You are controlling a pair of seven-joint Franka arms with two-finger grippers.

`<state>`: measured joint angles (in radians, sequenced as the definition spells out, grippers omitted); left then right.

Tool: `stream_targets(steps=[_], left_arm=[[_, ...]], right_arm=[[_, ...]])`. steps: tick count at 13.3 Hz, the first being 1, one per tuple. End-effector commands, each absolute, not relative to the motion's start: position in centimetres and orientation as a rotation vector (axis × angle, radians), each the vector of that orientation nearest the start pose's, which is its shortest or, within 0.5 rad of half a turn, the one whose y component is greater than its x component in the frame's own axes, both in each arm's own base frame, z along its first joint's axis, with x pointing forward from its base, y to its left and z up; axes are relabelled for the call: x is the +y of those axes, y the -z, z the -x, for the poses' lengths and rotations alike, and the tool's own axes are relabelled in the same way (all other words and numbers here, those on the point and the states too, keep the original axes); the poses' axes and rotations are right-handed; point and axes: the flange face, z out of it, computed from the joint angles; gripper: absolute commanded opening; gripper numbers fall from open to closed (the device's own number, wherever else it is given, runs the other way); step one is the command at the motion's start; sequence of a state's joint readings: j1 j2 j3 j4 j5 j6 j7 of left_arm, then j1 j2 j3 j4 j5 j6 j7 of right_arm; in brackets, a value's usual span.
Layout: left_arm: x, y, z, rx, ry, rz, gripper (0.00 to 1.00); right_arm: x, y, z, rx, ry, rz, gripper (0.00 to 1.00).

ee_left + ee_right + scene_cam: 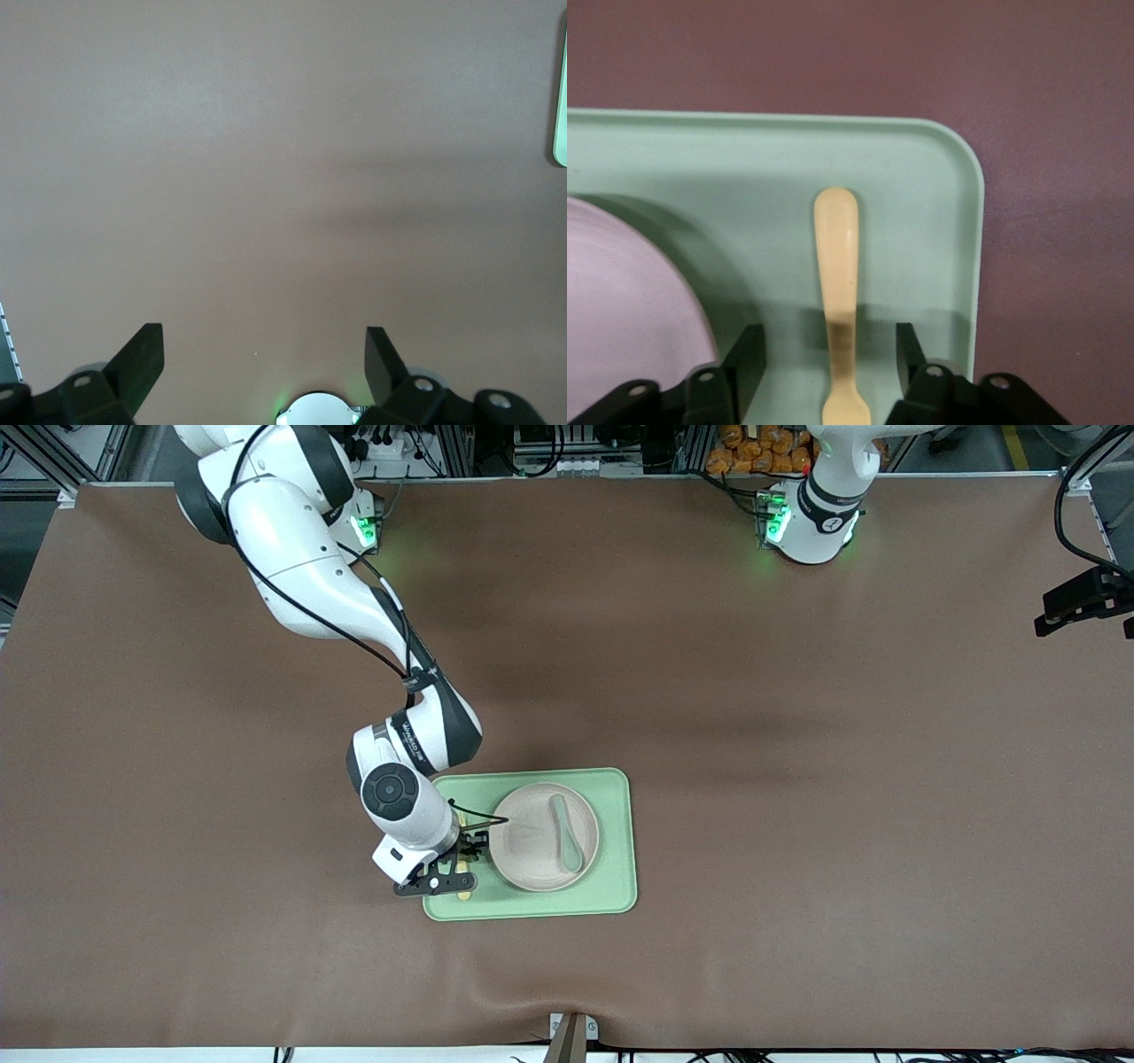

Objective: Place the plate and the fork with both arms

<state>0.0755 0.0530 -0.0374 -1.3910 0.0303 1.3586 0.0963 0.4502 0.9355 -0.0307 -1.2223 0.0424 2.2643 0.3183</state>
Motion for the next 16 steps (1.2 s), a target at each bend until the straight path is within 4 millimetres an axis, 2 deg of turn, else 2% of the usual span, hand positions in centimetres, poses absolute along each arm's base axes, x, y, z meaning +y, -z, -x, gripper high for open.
stream_targets(steps=[1,3,5,6,7,8,10,12,13,15,16], left_arm=[[1.9,-66.3,-54.4,0.110,-0.144,3.111,1.00],[1.9,-66.0,-54.6,0.110,-0.153,3.111,1.00],[1.9,-65.9,-54.7,0.110,-0.153,3.111,1.00],[1.9,-65.8,-54.7,0.110,-0.153,3.111,1.00],[1.9,-65.8,-54.7,0.108,-0.153,3.111,1.00],[1.9,-65.8,-54.7,0.110,-0.153,3.111,1.00],[1.9,-65.8,-54.7,0.110,-0.153,3.111,1.00],[1.9,-65.9,-54.7,0.110,-0.151,3.111,1.00],[1.9,-65.9,-54.7,0.108,-0.151,3.111,1.00],[2.0,-65.9,-54.7,0.106,-0.149,3.112,1.00],[1.9,-65.9,-54.7,0.108,-0.148,3.111,1.00]], right_arm=[[30.7,-25.3,-70.2,-0.078,0.110,3.066,1.00],[27.1,-28.7,-71.3,0.028,0.068,3.029,1.00],[25.7,-33.5,-71.2,0.061,0.065,3.026,1.00],[23.8,-35.4,-71.3,0.124,0.033,3.029,1.00],[21.0,-36.9,-71.5,0.206,-0.011,3.024,1.00],[20.1,-38.2,-71.0,0.215,-0.066,3.015,1.00],[18.9,-42.2,-70.0,0.212,-0.104,2.984,1.00],[15.8,-45.3,-69.0,0.228,-0.179,2.968,1.00],[15.1,-47.2,-68.2,0.229,-0.195,2.968,1.00],[13.3,-51.8,-67.0,0.244,-0.128,2.997,1.00],[11.6,-53.9,-66.1,0.266,-0.130,3.001,1.00]])
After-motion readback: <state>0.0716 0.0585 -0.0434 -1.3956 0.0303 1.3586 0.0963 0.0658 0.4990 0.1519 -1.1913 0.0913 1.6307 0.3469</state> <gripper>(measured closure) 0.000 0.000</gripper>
